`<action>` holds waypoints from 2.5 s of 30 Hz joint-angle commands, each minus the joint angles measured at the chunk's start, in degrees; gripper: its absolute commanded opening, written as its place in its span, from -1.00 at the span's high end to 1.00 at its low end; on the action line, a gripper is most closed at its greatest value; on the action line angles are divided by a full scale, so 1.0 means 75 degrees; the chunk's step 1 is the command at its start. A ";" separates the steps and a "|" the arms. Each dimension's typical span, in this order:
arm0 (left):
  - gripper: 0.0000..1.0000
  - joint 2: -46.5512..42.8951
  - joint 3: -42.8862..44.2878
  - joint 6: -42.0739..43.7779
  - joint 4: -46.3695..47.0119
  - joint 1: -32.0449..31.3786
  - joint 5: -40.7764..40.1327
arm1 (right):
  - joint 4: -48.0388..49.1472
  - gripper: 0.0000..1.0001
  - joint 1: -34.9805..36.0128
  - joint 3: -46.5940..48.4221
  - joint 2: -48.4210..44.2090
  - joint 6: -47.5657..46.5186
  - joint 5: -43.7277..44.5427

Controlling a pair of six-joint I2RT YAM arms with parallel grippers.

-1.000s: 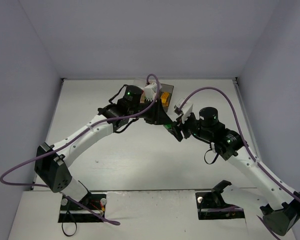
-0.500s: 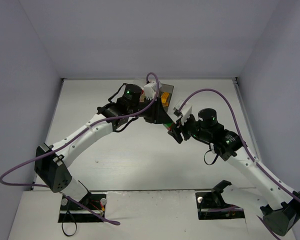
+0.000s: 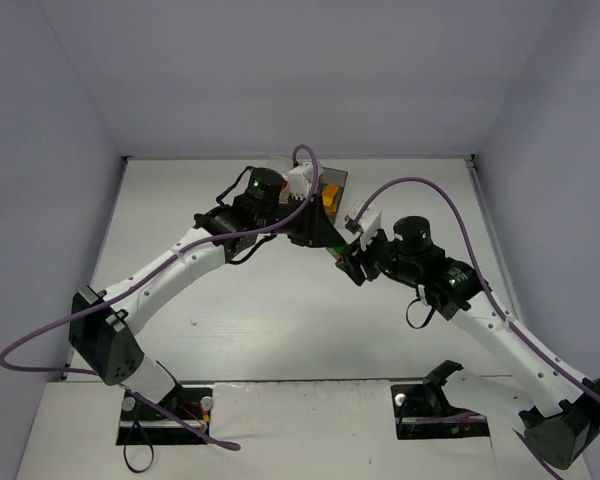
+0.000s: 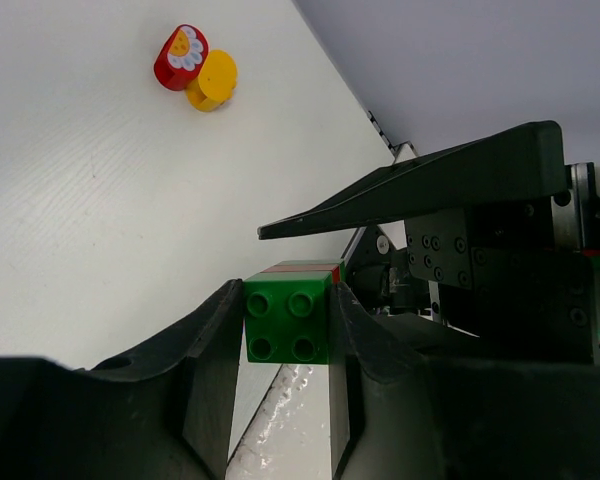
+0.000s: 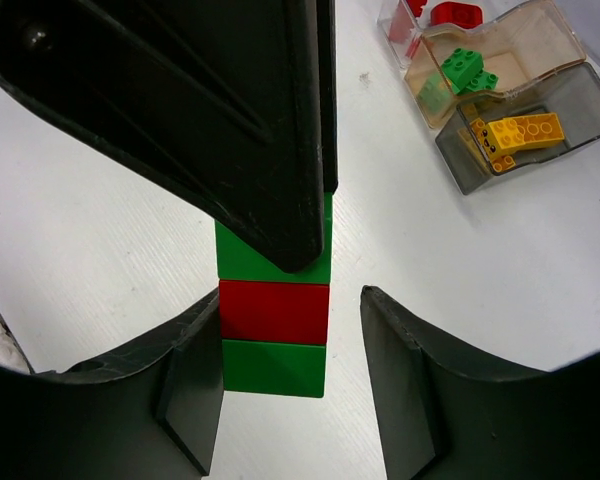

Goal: Sort the legos into containers by color

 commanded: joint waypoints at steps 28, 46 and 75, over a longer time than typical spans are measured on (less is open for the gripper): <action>0.95 -0.0303 0.0299 0.0119 0.0323 0.0081 0.0083 | 0.0542 -0.07 -0.0053 0.0391 -0.0061 -0.0099 0.0166; 0.95 -0.0361 0.0428 0.0108 0.0288 0.0081 0.0071 | 0.0484 -0.08 -0.0065 0.0039 -0.0296 -0.0029 0.0225; 1.00 0.0024 0.1154 0.0260 -0.0087 0.1486 0.0329 | 0.0367 1.00 -0.0135 -0.0512 -0.0519 0.0229 0.0377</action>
